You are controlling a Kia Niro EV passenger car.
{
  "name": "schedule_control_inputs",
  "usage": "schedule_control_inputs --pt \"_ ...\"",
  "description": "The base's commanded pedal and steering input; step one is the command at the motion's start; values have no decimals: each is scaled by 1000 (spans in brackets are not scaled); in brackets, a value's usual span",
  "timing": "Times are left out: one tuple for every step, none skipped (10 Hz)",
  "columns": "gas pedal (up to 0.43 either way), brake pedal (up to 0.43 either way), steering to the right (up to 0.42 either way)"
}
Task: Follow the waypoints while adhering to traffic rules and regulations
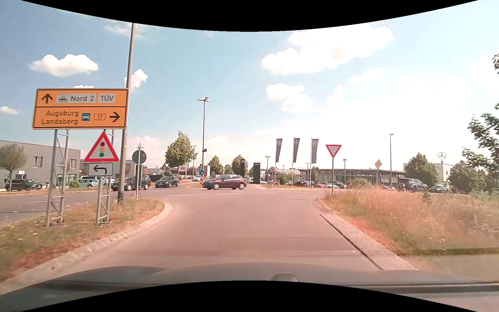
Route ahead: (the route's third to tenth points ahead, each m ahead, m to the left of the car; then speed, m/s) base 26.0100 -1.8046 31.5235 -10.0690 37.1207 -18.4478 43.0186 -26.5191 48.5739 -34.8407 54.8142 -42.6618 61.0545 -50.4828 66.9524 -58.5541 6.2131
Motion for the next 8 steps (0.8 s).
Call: schedule_control_inputs --pt "0 91 31" --pt "0 91 30" --pt "0 91 30" --pt "0 91 30" --pt "0 98 30" --pt "0 110 30" --pt "0 128 30" --pt "0 146 30"
